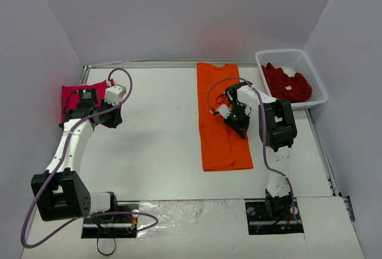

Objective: Fold and stack the t-shirts
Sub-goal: Rotate the tshirt 90 degrees

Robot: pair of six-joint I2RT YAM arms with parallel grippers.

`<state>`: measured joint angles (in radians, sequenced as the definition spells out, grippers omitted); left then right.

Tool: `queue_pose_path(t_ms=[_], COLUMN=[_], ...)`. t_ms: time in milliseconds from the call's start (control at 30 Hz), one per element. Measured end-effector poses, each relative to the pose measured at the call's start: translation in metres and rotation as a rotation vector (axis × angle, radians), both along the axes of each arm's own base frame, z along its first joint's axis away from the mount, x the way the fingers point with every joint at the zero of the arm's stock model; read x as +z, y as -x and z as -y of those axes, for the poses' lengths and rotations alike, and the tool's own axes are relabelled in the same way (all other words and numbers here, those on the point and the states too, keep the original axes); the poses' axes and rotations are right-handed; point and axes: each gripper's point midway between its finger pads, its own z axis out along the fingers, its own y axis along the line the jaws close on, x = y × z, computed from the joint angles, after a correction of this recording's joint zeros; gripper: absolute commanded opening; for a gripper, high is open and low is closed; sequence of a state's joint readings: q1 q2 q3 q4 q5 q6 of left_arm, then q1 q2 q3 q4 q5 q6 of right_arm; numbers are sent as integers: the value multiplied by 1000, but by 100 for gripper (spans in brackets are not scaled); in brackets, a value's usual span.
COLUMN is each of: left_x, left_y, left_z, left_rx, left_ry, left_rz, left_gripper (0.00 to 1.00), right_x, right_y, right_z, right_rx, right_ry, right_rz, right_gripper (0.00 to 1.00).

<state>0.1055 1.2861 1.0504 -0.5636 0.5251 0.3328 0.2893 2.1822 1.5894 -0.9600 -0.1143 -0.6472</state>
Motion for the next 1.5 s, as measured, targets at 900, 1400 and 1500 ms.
queue_pose_path(t_ms=[900, 1400, 1500], left_x=[28, -10, -25], left_y=[-53, -176, -200], left_z=[53, 232, 261], left_rx=[-160, -342, -342], left_ry=[-12, 29, 50], left_rz=[11, 58, 63], left_gripper=[2, 2, 2], right_x=[99, 61, 60], right_y=[-30, -5, -7], right_z=[-12, 34, 37], right_rx=[-11, -271, -292], right_ry=[-246, -363, -384], right_rz=[282, 234, 240], right_gripper=[0, 0, 0])
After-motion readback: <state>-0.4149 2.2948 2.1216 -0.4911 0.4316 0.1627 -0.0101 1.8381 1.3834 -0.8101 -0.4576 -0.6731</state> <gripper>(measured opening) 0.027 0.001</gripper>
